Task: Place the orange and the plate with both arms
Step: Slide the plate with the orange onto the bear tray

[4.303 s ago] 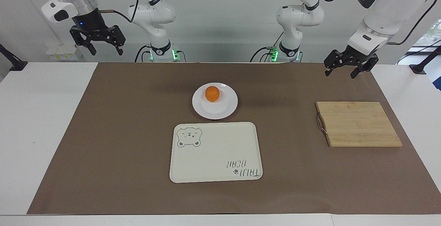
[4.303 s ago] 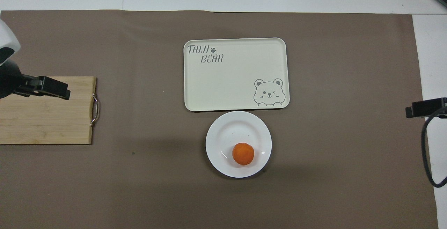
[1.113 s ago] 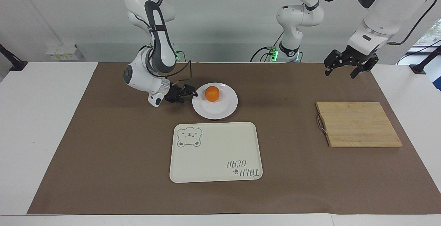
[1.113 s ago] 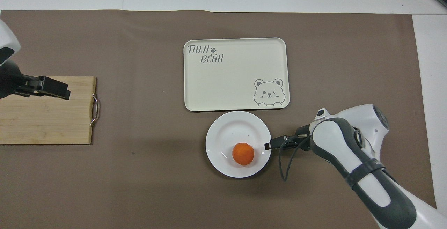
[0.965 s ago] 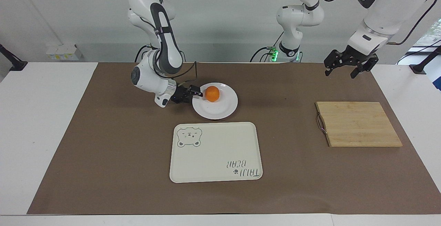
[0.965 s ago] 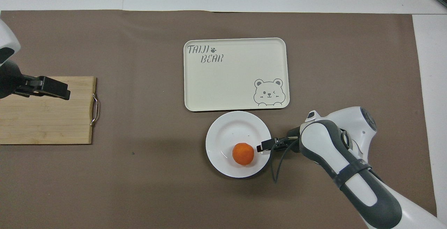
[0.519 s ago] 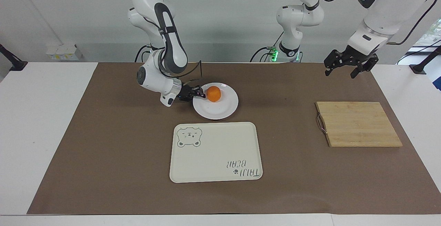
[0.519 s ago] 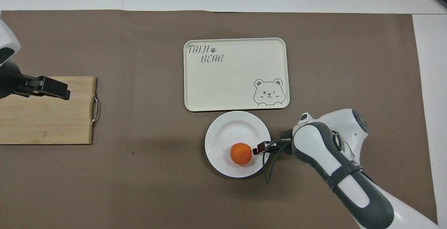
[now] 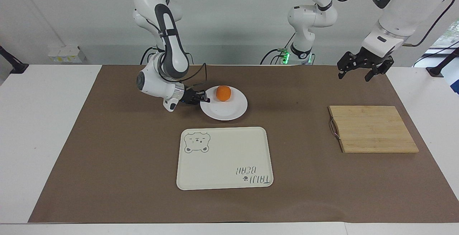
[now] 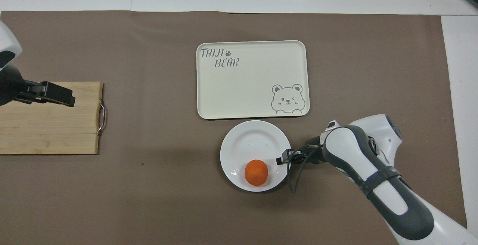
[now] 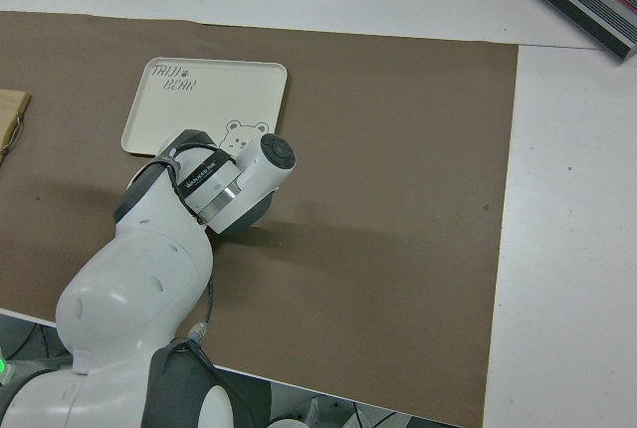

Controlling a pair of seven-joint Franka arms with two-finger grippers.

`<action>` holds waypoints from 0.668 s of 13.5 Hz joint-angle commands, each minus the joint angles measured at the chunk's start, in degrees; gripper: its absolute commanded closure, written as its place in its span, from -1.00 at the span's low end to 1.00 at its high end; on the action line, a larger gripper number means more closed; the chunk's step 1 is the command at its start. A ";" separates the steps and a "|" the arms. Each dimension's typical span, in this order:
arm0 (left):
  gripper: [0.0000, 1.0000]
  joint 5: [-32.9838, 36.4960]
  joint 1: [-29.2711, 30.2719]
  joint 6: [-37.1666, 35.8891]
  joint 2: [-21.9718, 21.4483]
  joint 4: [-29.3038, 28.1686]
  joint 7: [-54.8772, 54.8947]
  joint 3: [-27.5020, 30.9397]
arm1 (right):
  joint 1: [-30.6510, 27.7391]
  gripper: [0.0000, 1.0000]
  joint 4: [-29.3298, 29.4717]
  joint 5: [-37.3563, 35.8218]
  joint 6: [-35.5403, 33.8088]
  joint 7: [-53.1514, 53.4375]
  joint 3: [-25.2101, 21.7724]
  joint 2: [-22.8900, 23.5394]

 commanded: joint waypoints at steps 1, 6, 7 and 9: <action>-1.00 1.04 0.17 -1.42 0.72 1.61 0.03 -0.05 | -2.18 1.00 0.85 2.09 -3.71 4.39 0.37 -0.02; -1.00 1.13 0.17 -1.42 0.72 1.61 -0.06 -0.05 | -3.59 1.00 2.25 9.20 -6.09 6.61 0.37 0.24; -1.00 1.13 0.17 -1.42 0.72 1.61 0.03 -0.05 | -3.59 1.00 3.74 10.17 -6.00 6.87 0.37 1.02; -1.00 1.13 0.17 -1.42 0.64 1.61 0.03 -0.05 | -3.59 1.00 9.00 10.44 -5.91 10.54 0.37 3.83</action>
